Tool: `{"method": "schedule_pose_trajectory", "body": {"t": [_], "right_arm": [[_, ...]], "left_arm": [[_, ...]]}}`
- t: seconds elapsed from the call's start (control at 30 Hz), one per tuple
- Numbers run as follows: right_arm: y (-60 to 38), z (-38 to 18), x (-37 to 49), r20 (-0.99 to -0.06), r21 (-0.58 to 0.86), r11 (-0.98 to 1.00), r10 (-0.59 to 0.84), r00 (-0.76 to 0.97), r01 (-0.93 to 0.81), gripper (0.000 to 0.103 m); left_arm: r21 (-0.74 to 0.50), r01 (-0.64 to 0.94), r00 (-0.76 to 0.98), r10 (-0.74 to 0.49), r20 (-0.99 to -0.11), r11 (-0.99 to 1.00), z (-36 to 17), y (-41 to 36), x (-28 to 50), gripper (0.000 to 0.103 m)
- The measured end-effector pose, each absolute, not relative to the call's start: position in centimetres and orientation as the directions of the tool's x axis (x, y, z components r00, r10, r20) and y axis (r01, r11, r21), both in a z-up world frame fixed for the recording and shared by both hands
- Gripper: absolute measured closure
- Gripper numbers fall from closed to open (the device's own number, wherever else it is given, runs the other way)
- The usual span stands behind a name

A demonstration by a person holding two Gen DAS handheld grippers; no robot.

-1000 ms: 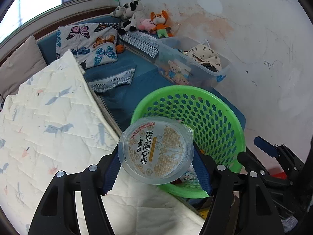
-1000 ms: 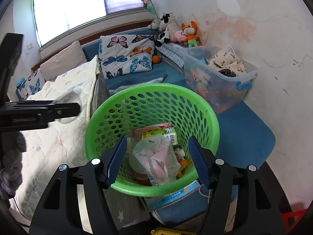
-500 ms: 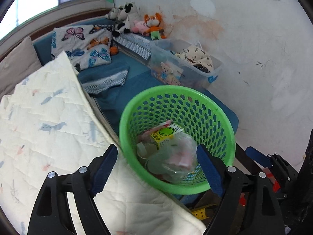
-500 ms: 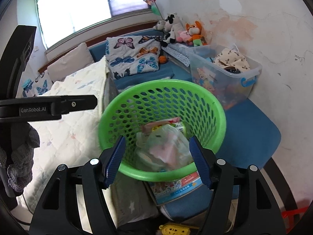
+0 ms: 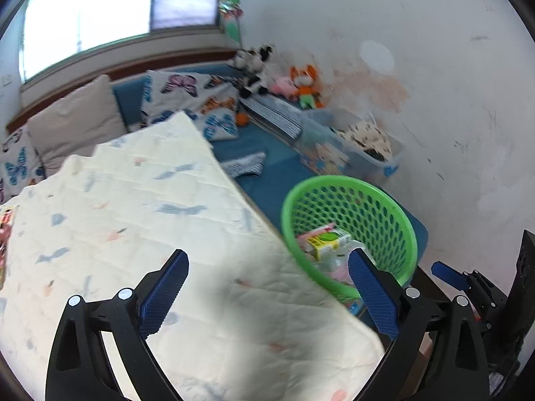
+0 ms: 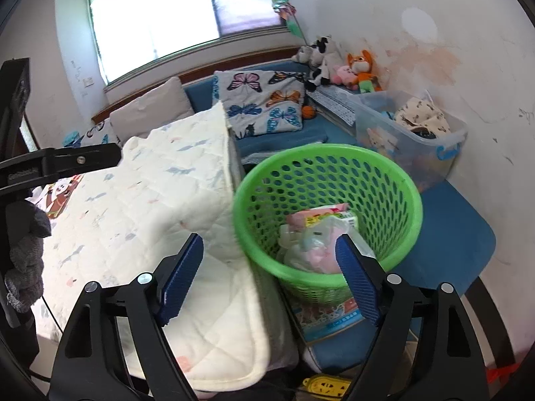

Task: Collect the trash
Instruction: 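Open the left gripper to release the pudding cup and withdraw both grippers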

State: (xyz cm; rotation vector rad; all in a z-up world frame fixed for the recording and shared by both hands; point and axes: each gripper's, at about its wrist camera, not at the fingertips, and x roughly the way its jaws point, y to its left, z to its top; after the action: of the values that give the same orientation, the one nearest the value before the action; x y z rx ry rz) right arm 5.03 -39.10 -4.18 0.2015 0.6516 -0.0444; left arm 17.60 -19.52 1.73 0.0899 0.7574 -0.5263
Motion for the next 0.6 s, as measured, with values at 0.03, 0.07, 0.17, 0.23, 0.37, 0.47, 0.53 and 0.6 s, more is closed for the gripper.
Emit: {"method": "schedule_pose_trajectory", "body": {"t": [0.03, 0.07, 0.17, 0.23, 0.37, 0.47, 0.53, 0.6], "right_arm": [[-38.7, -4.1, 5.0, -0.605, 0.168, 0.981, 0.022, 0.796, 0.101, 0.018], [-38.3, -4.0, 4.9, -0.602, 0.164, 0.981, 0.02, 0.799, 0.099, 0.017], [-37.0, -3.8, 4.6, -0.595, 0.153, 0.984, 0.016, 0.803, 0.093, 0.013], [-36.3, -3.7, 4.5, -0.595, 0.149, 0.985, 0.021, 0.804, 0.084, 0.013], [-35.0, -3.4, 4.4, -0.591, 0.128, 0.99, 0.027, 0.806, 0.061, 0.011], [-34.0, -3.2, 4.1, -0.587, 0.116, 0.992, 0.032, 0.809, 0.044, 0.009], [-33.6, -3.1, 3.9, -0.581, 0.114, 0.993, 0.035, 0.813, 0.038, 0.008], [-33.2, -3.1, 3.7, -0.576, 0.123, 0.992, 0.041, 0.817, 0.037, 0.008]], "left_arm": [[-0.102, 0.472, 0.617, -0.411, -0.671, 0.875, 1.9, -18.7, 17.2, 0.009], [-0.098, 0.463, 0.625, -0.403, -0.668, 0.881, 2.0, -18.2, 17.0, 0.009], [-0.064, 0.426, 0.657, -0.358, -0.663, 0.902, 2.2, -16.3, 16.0, 0.008], [-0.026, 0.399, 0.685, -0.317, -0.656, 0.917, 2.1, -15.1, 15.3, 0.007], [-0.033, 0.364, 0.696, -0.296, -0.655, 0.931, 1.8, -12.9, 14.4, 0.007], [-0.039, 0.335, 0.699, -0.276, -0.659, 0.941, 1.6, -11.4, 13.9, 0.007], [-0.049, 0.312, 0.705, -0.266, -0.657, 0.949, 1.6, -10.2, 13.6, 0.007], [-0.05, 0.293, 0.713, -0.253, -0.654, 0.955, 1.7, -9.4, 13.3, 0.007]]}}
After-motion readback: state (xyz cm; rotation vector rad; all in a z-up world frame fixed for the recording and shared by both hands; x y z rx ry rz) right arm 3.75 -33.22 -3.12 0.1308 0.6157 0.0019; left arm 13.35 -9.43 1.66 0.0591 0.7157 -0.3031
